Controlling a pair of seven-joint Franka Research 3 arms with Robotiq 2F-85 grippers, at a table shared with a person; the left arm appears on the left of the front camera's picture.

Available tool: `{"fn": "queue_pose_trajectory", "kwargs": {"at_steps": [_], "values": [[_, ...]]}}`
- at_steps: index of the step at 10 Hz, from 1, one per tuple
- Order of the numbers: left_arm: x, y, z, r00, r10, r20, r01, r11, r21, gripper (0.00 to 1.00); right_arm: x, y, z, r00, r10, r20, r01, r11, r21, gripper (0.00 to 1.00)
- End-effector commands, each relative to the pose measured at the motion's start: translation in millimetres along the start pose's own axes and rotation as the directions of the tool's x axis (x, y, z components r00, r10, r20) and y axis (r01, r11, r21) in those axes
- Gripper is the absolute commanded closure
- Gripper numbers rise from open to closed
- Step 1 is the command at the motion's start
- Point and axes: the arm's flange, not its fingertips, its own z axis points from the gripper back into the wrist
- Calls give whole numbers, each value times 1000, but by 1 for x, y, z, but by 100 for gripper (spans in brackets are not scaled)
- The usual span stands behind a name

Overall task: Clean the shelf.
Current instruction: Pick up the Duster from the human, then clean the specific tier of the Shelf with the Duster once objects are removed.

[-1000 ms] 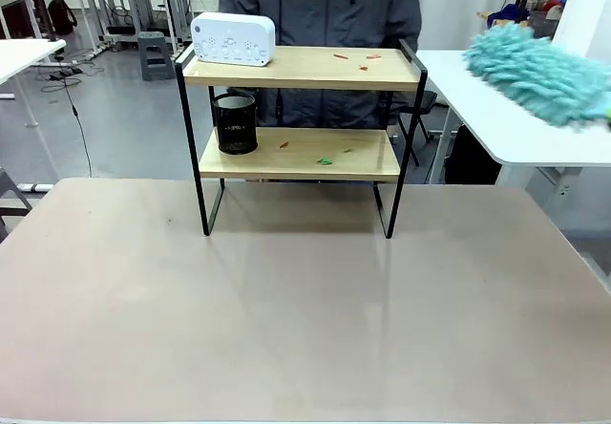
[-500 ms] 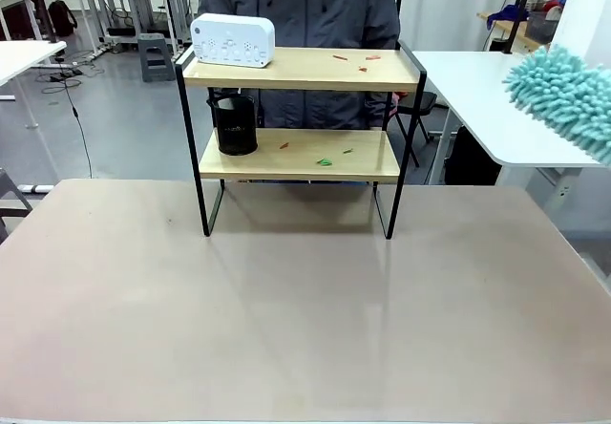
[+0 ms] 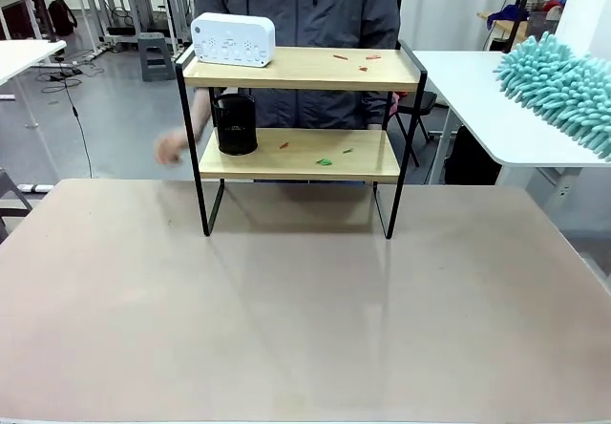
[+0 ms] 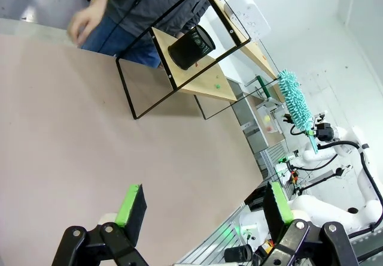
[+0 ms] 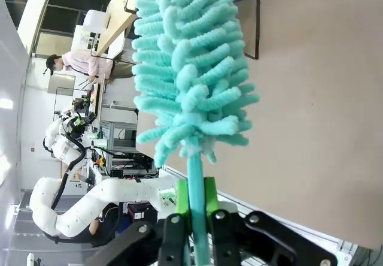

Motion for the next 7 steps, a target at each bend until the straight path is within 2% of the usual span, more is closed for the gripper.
{"fn": "queue_pose_trajectory", "kwargs": {"at_steps": [1, 7], "values": [[2, -1, -1, 1000, -18, 15, 19, 1000, -12, 0, 2, 6, 3, 1000, -16, 13, 16, 1000, 9, 100], [2, -1, -1, 1000, -18, 15, 19, 1000, -12, 0, 2, 6, 3, 1000, -16, 13, 16, 1000, 9, 100]]}}
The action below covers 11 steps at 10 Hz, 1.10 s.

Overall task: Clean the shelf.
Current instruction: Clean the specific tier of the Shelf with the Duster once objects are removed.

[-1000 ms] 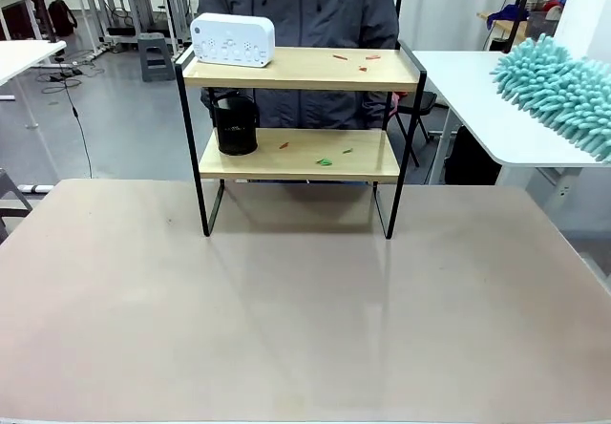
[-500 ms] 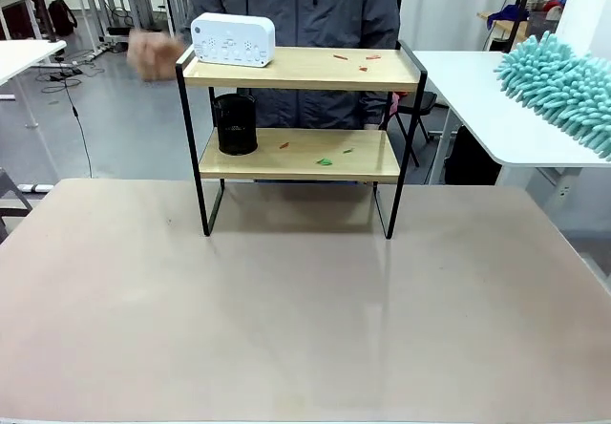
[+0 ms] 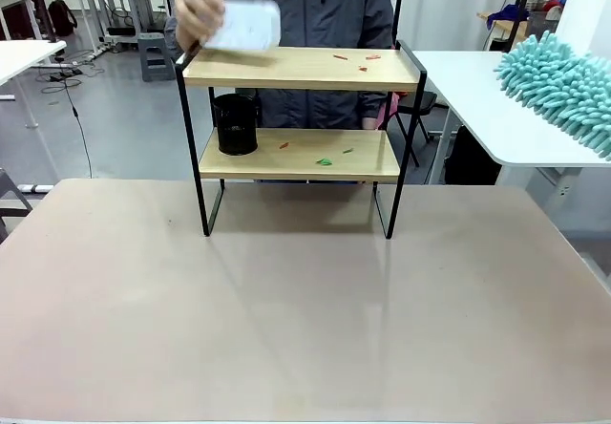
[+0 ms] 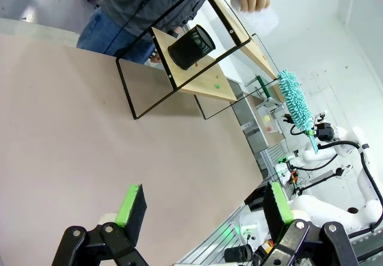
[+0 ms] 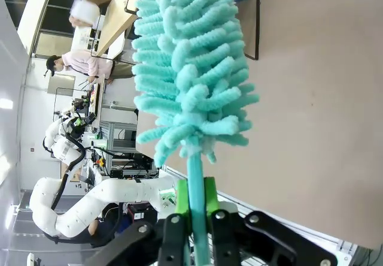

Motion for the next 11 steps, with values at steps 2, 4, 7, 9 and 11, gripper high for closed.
{"fn": "queue_pose_trajectory", "kwargs": {"at_steps": [2, 4, 7, 9, 11], "values": [[2, -1, -1, 1000, -18, 15, 18, 1000, -12, 0, 2, 5, 2, 1000, -17, 12, 17, 1000, 10, 100], [2, -1, -1, 1000, -18, 15, 18, 1000, -12, 0, -12, 15, 17, 997, 74, 27, -74, 997, -6, 88], [2, -1, -1, 1000, -18, 15, 18, 1000, -12, 0, 9, 134, -7, 970, 240, 46, -219, 937, -273, 88], [2, -1, -1, 1000, -18, 15, 18, 1000, -12, 0, 24, 203, -64, 949, 315, 22, -271, 848, -454, 88], [2, -1, -1, 1000, -18, 15, 18, 1000, -12, 0, 23, 254, -134, 932, 348, -97, -340, 754, -563, 88]]}}
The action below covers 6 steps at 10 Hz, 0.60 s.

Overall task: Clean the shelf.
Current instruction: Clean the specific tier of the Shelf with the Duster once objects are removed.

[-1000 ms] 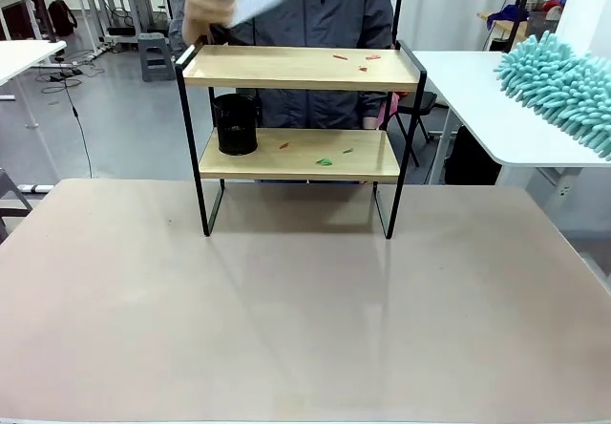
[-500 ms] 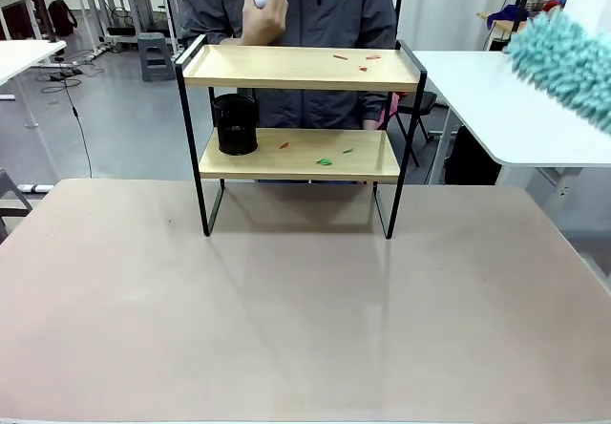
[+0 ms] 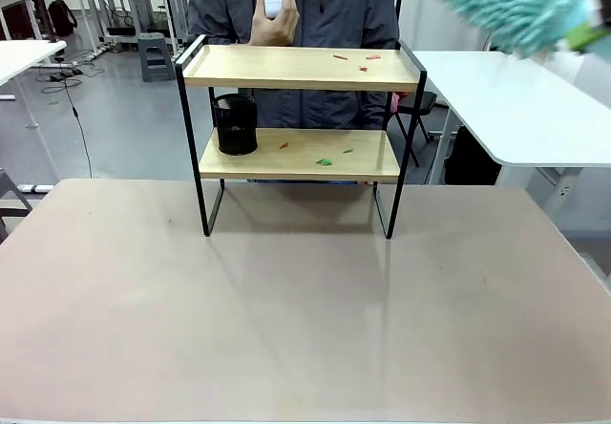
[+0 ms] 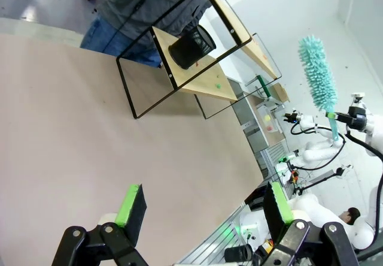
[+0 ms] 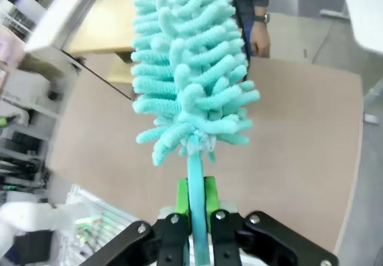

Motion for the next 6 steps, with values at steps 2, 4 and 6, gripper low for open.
{"fn": "queue_pose_trajectory", "kwargs": {"at_steps": [2, 4, 6], "values": [[2, -2, 0, 1000, -20, 18, 20, 1000, -13, 0, 18, 15, -30, 998, 12, -67, -18, 996, -85, 88], [2, -2, 0, 1000, -20, 18, 20, 1000, -13, 0, 6, 29, -25, 999, 30, -34, -32, 997, -65, 88], [2, -2, 0, 1000, -20, 18, 20, 1000, -13, 0, 9, 34, -39, 996, 52, -70, -58, 995, -80, 88]]}}
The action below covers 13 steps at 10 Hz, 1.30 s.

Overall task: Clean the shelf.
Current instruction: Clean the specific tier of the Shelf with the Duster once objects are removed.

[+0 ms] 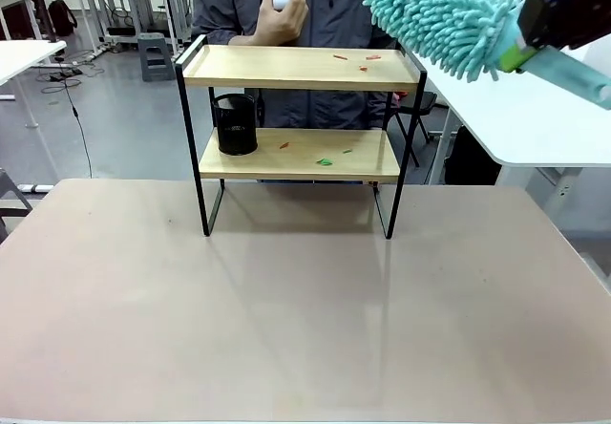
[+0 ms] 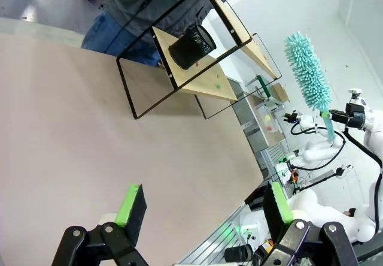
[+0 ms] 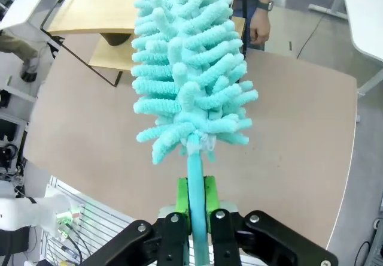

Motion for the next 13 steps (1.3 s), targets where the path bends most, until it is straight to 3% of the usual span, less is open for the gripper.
{"fn": "queue_pose_trajectory", "kwargs": {"at_steps": [1, 6, 9, 13], "values": [[1, -2, 0, 1000, -19, 18, 19, 1000, -14, 0, 1, 4, -10, 996, -83, -31, 79, 991, -109, 88], [1, -2, 0, 1000, -19, 18, 19, 1000, -14, 0, 128, 8, -68, 965, -222, -136, 196, 963, -184, 88], [1, -2, 0, 1000, -19, 18, 19, 1000, -14, 0, 142, 1, -87, 938, -319, -136, 289, 936, -200, 88], [1, -2, 0, 1000, -19, 18, 19, 1000, -14, 0, 139, 7, -103, 943, -269, -195, 240, 958, -159, 88]]}}
